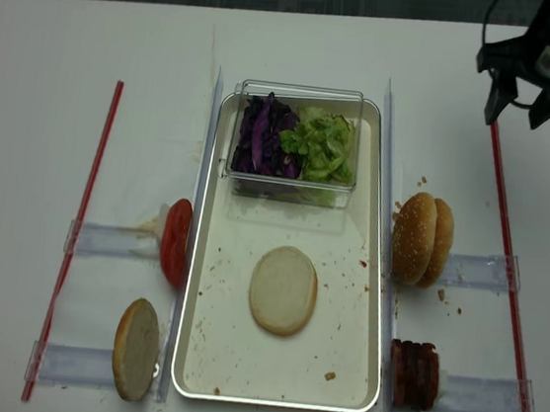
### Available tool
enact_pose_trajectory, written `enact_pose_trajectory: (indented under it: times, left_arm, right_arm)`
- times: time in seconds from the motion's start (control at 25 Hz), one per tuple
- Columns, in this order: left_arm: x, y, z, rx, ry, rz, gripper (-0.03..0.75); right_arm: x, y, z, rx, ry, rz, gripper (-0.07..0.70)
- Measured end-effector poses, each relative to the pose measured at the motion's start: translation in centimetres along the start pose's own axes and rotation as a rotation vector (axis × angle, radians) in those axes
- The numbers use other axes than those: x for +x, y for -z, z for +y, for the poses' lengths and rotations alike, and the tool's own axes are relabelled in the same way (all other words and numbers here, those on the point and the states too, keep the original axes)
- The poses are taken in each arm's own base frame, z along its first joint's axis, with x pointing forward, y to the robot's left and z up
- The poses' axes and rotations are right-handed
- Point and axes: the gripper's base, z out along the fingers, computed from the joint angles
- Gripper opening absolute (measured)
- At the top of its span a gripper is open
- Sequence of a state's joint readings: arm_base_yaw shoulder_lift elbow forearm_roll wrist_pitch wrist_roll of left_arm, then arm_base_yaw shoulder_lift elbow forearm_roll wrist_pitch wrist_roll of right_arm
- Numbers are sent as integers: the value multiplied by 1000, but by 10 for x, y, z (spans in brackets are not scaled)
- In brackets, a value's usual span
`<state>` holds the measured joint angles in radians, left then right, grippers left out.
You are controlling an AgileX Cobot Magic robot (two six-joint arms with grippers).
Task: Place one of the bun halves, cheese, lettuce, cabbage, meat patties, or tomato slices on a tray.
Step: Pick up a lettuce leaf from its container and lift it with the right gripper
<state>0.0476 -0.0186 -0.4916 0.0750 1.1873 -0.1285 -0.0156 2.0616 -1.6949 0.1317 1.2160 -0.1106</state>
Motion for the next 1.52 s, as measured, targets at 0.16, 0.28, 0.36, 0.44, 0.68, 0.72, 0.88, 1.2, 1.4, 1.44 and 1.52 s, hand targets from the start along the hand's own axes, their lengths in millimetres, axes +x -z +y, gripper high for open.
enact_pose_trajectory:
  times: [0.16,0.28,0.36,0.44,0.68,0.72,0.88,1.2,1.4,1.44,1.52]
  left_arm:
    - [0,0,0,0,0,0,599]
    - [0,0,0,0,0,0,599]
    - [0,0,0,0,0,0,599]
    - [0,0,0,0,0,0,599]
    - [0,0,0,0,0,0,599]
    - [0,0,0,0,0,0,599]
    - [0,0,0,0,0,0,599]
    - [0,0,0,0,0,0,599]
    - [0,0,0,0,0,0,599]
    - [0,0,0,0,0,0,599]
    - [0,0,0,0,0,0,599]
  right_arm:
    - [1,-6,51,-16,112,14,506]
    - [7,-11,95,-28,206,23,506]
    - [12,-13,121,-36,265,23,506]
    - [18,-16,147,-45,325,15,506]
    - [38,-20,210,-75,471,-28,506]
    - [39,-21,216,-79,482,-42,506]
    - [38,-21,224,-94,493,-101,506]
    - [27,-21,226,-85,505,-210,506]
    - [23,-41,223,-48,520,-187,506]
    - [23,-46,223,-46,519,-176,506]
    - [22,-57,222,-37,519,-154,505]
